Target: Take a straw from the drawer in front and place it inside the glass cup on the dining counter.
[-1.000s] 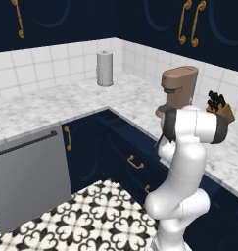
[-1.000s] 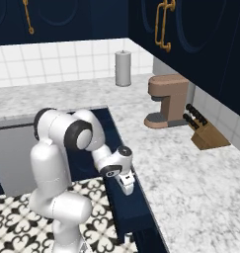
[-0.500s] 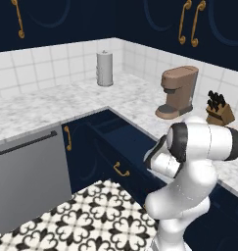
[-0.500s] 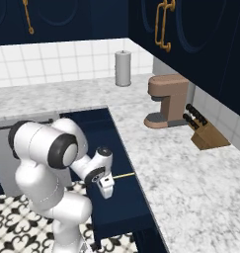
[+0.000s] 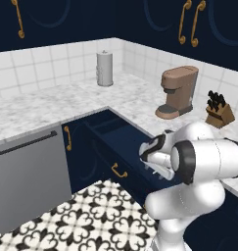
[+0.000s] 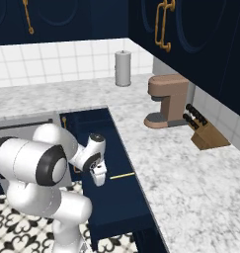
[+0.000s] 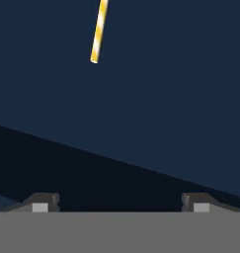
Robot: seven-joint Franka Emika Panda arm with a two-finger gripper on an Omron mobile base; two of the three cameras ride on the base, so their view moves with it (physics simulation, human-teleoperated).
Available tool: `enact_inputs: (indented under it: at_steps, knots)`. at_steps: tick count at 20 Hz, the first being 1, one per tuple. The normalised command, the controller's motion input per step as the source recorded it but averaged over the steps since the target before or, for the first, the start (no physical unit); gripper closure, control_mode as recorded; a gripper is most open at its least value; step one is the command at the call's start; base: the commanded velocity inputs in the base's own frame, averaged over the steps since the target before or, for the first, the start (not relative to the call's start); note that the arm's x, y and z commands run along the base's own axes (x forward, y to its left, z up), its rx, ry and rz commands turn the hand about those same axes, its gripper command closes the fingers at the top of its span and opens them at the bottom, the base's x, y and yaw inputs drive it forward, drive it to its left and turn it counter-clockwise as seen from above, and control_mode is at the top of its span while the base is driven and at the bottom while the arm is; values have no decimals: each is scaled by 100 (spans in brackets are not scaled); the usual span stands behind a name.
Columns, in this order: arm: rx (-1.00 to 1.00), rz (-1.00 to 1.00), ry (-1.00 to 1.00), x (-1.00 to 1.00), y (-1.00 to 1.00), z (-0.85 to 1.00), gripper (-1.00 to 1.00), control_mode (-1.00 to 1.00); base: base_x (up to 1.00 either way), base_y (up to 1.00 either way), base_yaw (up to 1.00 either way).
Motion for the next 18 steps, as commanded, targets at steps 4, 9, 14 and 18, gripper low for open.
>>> enact_inputs:
  at_steps: [4,9,14,18]
  knots:
    - [3,0,0,64,-27,22,-100,-100,0,0,0]
    - [0,0,0,55,-34,-6,-100,-100,0,0,0]
    - [-5,-2,0,22,-20,-26,-100,-100,0,0,0]
    - [-8,-10,0,0,-3,-38,-100,-100,0,0,0]
